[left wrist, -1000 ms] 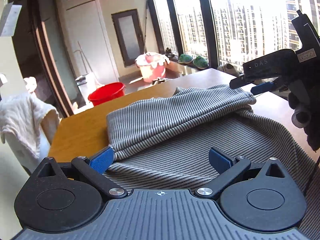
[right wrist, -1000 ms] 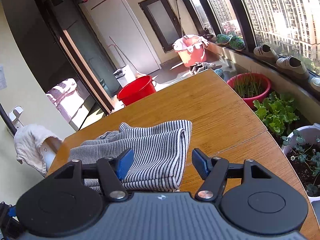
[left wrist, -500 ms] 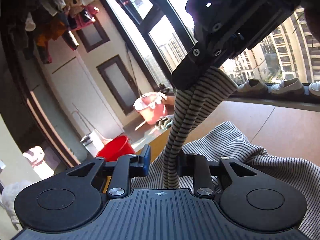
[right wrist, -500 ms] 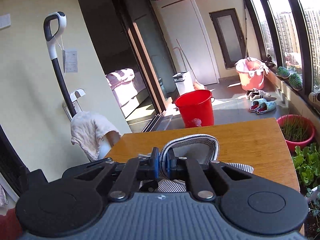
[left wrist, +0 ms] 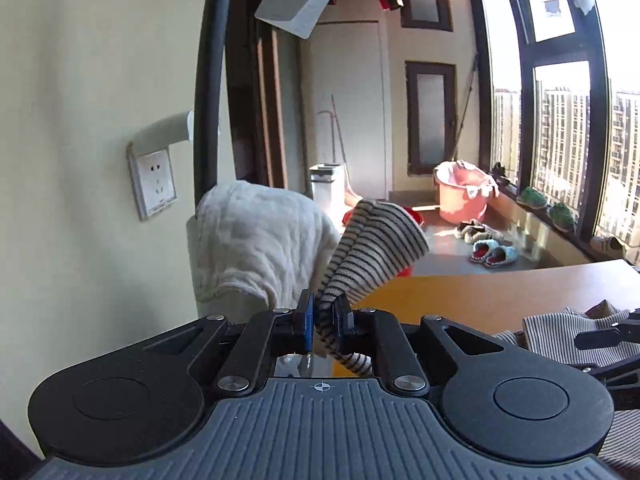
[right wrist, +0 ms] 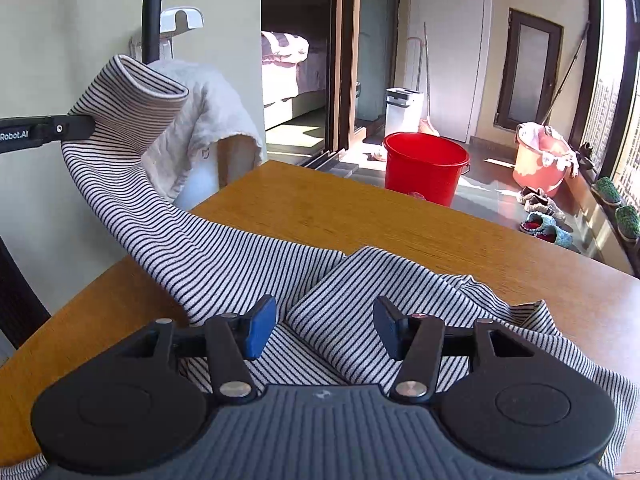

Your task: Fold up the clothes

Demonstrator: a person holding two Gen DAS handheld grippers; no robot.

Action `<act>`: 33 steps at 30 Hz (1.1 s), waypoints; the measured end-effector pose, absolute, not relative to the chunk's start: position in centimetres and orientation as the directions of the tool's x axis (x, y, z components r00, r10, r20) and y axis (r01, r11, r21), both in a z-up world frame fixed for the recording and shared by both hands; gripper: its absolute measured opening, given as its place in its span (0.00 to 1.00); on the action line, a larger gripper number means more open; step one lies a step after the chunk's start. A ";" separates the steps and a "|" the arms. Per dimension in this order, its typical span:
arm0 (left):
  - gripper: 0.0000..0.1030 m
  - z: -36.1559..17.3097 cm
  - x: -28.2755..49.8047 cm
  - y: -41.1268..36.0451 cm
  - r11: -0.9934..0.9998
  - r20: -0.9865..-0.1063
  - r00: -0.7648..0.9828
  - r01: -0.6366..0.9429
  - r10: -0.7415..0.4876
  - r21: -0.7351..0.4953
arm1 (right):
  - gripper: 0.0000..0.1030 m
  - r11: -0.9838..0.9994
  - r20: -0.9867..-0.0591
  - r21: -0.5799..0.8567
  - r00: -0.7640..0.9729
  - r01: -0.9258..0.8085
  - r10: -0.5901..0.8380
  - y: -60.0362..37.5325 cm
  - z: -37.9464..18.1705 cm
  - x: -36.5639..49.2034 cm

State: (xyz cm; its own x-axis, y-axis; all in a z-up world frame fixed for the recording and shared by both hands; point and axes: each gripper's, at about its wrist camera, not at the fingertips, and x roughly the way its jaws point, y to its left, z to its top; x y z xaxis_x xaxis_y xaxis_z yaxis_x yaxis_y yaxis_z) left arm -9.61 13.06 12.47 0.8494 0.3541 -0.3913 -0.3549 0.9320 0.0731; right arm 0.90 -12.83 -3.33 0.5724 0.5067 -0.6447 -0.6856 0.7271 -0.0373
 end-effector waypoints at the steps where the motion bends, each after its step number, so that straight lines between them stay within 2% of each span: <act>1: 0.12 12.0 -9.7 13.3 0.933 -0.398 0.848 -0.355 0.350 0.064 | 0.55 0.725 -0.673 -0.082 0.575 -0.683 0.465 -11.5 -4.1 1.4; 3: 0.12 11.3 -9.9 13.4 0.937 -0.411 0.849 -0.347 0.331 0.039 | 0.56 0.710 -0.682 -0.182 0.607 -0.680 0.407 -9.3 -4.8 1.8; 4: 0.12 10.8 -10.0 13.5 0.940 -0.417 0.850 -0.341 0.321 0.026 | 0.39 0.708 -0.664 -0.208 0.629 -0.675 0.405 -9.2 -4.7 2.0; 5: 0.12 10.5 -10.0 13.5 0.943 -0.423 0.852 -0.334 0.308 0.013 | 0.07 0.719 -0.659 -0.196 0.632 -0.667 0.407 -9.5 -4.2 2.3; 8: 0.12 9.9 -10.3 12.7 0.954 -0.424 0.864 -0.301 0.273 0.002 | 0.08 0.767 -0.604 -0.155 0.674 -0.623 0.425 -12.1 -1.4 2.9; 11: 0.16 9.4 -10.7 11.6 0.967 -0.429 0.875 -0.256 0.224 -0.018 | 0.08 0.827 -0.521 -0.130 0.747 -0.548 0.413 -18.4 3.6 3.3; 14: 0.27 8.3 -10.9 10.2 0.976 -0.471 0.870 -0.205 0.146 -0.076 | 0.08 0.897 -0.424 -0.093 0.833 -0.431 0.356 -26.8 8.9 2.6; 16: 0.43 7.2 -10.8 9.1 0.976 -0.516 0.853 -0.170 0.075 -0.138 | 0.08 0.922 -0.368 -0.093 0.874 -0.375 0.318 -31.2 11.2 1.2; 19: 0.51 5.5 -10.6 7.3 0.966 -0.570 0.821 -0.126 -0.026 -0.225 | 0.08 0.940 -0.319 -0.112 0.907 -0.323 0.274 -36.6 12.9 -1.4; 22: 0.60 4.5 -10.1 5.3 0.962 -0.600 0.797 -0.106 -0.068 -0.251 | 0.08 0.940 -0.367 -0.134 0.897 -0.313 0.246 -39.5 11.1 -3.5; 27: 0.62 3.9 -9.6 2.3 0.977 -0.630 0.772 -0.066 -0.078 -0.202 | 0.09 0.931 -0.639 -0.132 0.748 -0.339 0.182 -41.4 1.6 -5.9; 29: 0.63 3.5 -9.6 1.3 0.982 -0.646 0.758 -0.043 -0.089 -0.186 | 0.12 0.928 -0.679 -0.115 0.710 -0.355 0.187 -41.7 -1.2 -7.5; 30: 0.63 3.3 -9.6 0.7 0.984 -0.655 0.751 -0.039 -0.086 -0.174 | 0.16 0.932 -0.673 -0.079 0.709 -0.354 0.213 -41.9 -1.6 -8.1; 32: 0.63 2.5 -9.6 -0.6 0.987 -0.675 0.734 -0.042 -0.077 -0.158 | 0.44 0.934 -0.641 -0.004 0.718 -0.357 0.272 -42.0 -1.8 -9.1; 33: 0.63 2.1 -9.5 -0.9 0.987 -0.684 0.725 -0.043 -0.077 -0.157 | 0.51 0.925 -0.637 0.015 0.710 -0.378 0.301 -41.4 -1.9 -9.2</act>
